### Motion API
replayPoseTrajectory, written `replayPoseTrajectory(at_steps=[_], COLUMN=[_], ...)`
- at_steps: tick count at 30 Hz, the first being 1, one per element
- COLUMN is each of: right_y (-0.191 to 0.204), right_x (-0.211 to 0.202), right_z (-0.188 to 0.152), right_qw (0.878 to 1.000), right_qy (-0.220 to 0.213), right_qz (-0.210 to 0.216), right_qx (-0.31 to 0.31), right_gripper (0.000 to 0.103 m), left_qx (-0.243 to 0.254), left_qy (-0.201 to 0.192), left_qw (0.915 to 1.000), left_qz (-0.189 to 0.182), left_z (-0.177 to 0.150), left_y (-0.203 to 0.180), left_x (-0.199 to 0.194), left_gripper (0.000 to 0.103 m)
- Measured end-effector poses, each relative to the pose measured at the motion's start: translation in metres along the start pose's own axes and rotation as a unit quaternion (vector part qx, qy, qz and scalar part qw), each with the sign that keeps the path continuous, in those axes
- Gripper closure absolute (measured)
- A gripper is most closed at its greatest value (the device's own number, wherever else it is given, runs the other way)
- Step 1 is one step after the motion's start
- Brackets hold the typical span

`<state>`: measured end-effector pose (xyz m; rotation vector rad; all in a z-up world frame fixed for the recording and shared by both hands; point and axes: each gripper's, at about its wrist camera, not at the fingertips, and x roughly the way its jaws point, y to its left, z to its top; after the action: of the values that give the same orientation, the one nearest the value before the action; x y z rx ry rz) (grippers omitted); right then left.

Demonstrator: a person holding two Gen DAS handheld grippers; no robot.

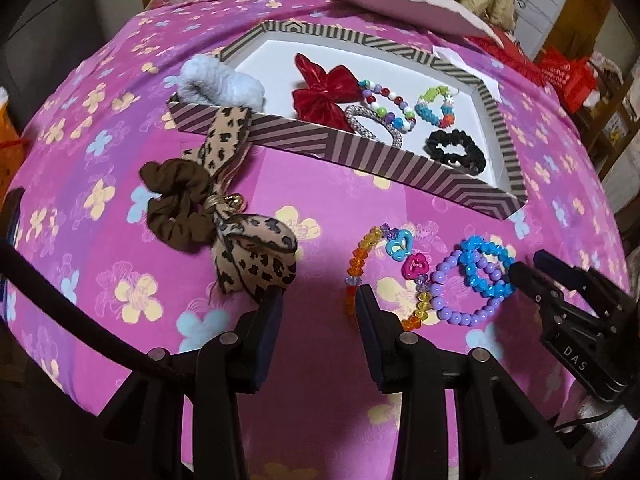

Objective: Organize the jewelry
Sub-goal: 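Withdraw both open tools from the tray toward the remaining bracelets, then grasp the blue bead bracelet with right tool while left tool grasps the orange bead bracelet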

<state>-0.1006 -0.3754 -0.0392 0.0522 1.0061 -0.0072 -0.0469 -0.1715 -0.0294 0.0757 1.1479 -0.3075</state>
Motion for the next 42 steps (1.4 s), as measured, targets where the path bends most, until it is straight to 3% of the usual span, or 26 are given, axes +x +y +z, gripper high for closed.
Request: replayPoseTrajectory(at_steps=[14,17,21,23,26,31,42], right_y=[0.003,0.003,0.001,-0.001,-0.003,0.001,0.022], right_x=[0.014,0.015,0.014,0.013,0.008,-0.014,-0.058], right_z=[0.003,0.004,0.004,0.003,0.003,0.008,0.033], right_qw=[0.999,0.999,0.999,0.999,0.999,0.999,0.994], right_qy=[0.013,0.008,0.003,0.002,-0.003,-0.028,-0.073], right_qz=[-0.011,-0.007,-0.006,0.0,0.007,0.011,0.005], right_qx=[-0.041,-0.042,-0.045,-0.042,-0.035,-0.042,-0.08], right_gripper=[0.063,0.072,0.093,0.094,0.094,0.094,0.094], left_qx=[0.018,0.025,0.028,0.038,0.045,0.022,0.02], left_qy=[0.015,0.013,0.012,0.007,0.006,0.014,-0.024], left_qw=[0.999,0.9987,0.9988,0.9988,0.9989,0.9991,0.9971], left_qz=[0.037,0.042,0.039,0.029,0.015,-0.032,-0.069], left_z=[0.012,0.012,0.015,0.016,0.017,0.016,0.028], left_y=[-0.012,-0.015,-0.016,-0.018,-0.018,-0.011,-0.009], left_x=[0.027,0.029,0.03,0.03,0.03,0.021,-0.027], left_gripper=[0.06,0.06,0.06,0.078,0.088,0.088,0.088])
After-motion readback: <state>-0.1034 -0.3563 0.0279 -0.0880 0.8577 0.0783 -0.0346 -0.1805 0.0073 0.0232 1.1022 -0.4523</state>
